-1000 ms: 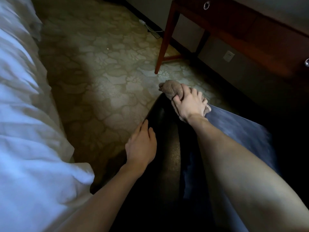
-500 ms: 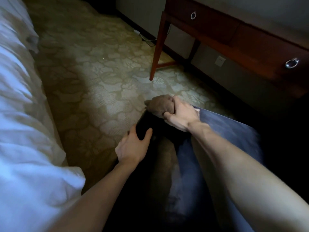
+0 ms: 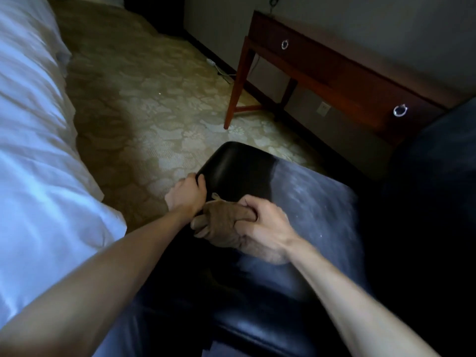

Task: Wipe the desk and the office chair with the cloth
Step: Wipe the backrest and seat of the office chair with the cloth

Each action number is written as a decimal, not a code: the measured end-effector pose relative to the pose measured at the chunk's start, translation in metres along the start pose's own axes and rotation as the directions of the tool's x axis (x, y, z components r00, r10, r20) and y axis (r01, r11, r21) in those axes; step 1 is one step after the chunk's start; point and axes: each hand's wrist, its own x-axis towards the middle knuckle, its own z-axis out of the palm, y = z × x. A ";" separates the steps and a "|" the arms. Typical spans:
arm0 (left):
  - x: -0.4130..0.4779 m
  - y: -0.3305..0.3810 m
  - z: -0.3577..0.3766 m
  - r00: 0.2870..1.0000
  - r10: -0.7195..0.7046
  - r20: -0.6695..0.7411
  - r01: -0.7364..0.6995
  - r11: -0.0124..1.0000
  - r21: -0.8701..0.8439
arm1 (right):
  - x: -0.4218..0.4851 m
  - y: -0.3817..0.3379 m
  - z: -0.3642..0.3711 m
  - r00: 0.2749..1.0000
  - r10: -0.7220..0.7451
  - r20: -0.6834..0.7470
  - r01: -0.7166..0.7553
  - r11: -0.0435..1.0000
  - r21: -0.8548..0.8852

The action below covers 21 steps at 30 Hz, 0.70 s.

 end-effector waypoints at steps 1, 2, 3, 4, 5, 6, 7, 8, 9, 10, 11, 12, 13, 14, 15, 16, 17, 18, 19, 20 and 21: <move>-0.005 0.001 -0.004 0.999 0.039 -0.031 -0.038 0.999 0.022 | -0.003 -0.001 -0.004 0.999 0.017 -0.033 -0.014 0.998 0.069; -0.009 0.004 -0.007 0.995 0.091 -0.048 -0.088 0.994 0.059 | -0.004 -0.002 -0.009 0.993 0.046 -0.109 -0.032 0.992 0.123; -0.012 0.007 -0.011 0.989 0.144 -0.031 -0.140 0.984 0.114 | -0.005 -0.002 -0.012 0.973 0.070 -0.220 -0.039 0.989 0.143; -0.015 0.010 -0.015 0.983 0.181 0.011 -0.180 0.967 0.177 | -0.003 -0.002 -0.016 0.938 0.072 -0.340 -0.036 0.993 0.109; -0.018 0.012 -0.017 0.980 0.188 0.061 -0.197 0.954 0.228 | -0.001 -0.002 -0.020 0.899 0.044 -0.436 -0.027 0.999 0.044; -0.020 0.014 -0.020 0.979 0.168 0.114 -0.193 0.947 0.258 | 0.004 -0.001 -0.027 0.874 0.000 -0.487 -0.002 1.000 -0.005; -0.023 0.014 -0.023 0.977 0.142 0.160 -0.181 0.947 0.266 | 0.011 0.001 -0.033 0.876 -0.033 -0.481 0.023 0.999 -0.027; -0.027 0.012 -0.025 0.973 0.130 0.192 -0.178 0.951 0.254 | 0.020 0.004 -0.039 0.902 -0.060 -0.427 0.042 0.998 -0.051; -0.032 0.009 -0.026 0.969 0.132 0.210 -0.181 0.955 0.234 | 0.031 0.008 -0.044 0.937 -0.067 -0.343 0.036 0.995 -0.096; -0.038 0.006 -0.025 0.965 0.137 0.222 -0.185 0.961 0.207 | 0.041 0.011 -0.045 0.969 -0.033 -0.244 -0.007 0.987 -0.164; -0.044 0.002 -0.024 0.963 0.136 0.232 -0.179 0.968 0.175 | 0.052 0.015 -0.041 0.989 0.028 -0.147 -0.063 0.969 -0.238; -0.052 -0.002 -0.021 0.962 0.127 0.242 -0.163 0.977 0.137 | 0.059 0.019 -0.032 0.994 0.089 -0.067 -0.105 0.951 -0.291; -0.059 -0.007 -0.017 0.962 0.119 0.245 -0.146 0.985 0.095 | 0.064 0.024 -0.019 0.991 0.136 -0.019 -0.135 0.944 -0.302; -0.064 -0.010 -0.015 0.963 0.116 0.243 -0.133 0.990 0.054 | 0.067 0.028 -0.006 0.987 0.162 0.000 -0.155 0.947 -0.281; -0.068 -0.012 -0.012 0.965 0.110 0.239 -0.118 0.993 0.019 | 0.065 0.030 0.005 0.986 0.168 -0.006 -0.163 0.953 -0.256; -0.069 -0.012 -0.011 0.968 0.108 0.228 -0.111 0.994 0.003 | 0.063 0.032 0.011 0.987 0.153 -0.039 -0.158 0.958 -0.238; -0.068 -0.012 -0.010 0.970 0.104 0.218 -0.108 0.994 0.006 | 0.059 0.032 0.014 0.989 0.127 -0.077 -0.142 0.960 -0.240; -0.068 -0.012 -0.010 0.972 0.100 0.212 -0.105 0.994 0.014 | 0.055 0.031 0.013 0.989 0.103 -0.104 -0.126 0.960 -0.251; -0.067 -0.012 -0.010 0.972 0.102 0.212 -0.110 0.994 0.023 | 0.049 0.031 0.011 0.990 0.082 -0.116 -0.110 0.960 -0.257; -0.065 -0.012 -0.009 0.969 0.111 0.219 -0.122 0.992 0.035 | 0.043 0.032 0.011 0.991 0.064 -0.113 -0.092 0.962 -0.257; -0.062 -0.014 -0.009 0.964 0.123 0.235 -0.139 0.989 0.052 | 0.035 0.032 0.011 0.993 0.051 -0.105 -0.076 0.965 -0.252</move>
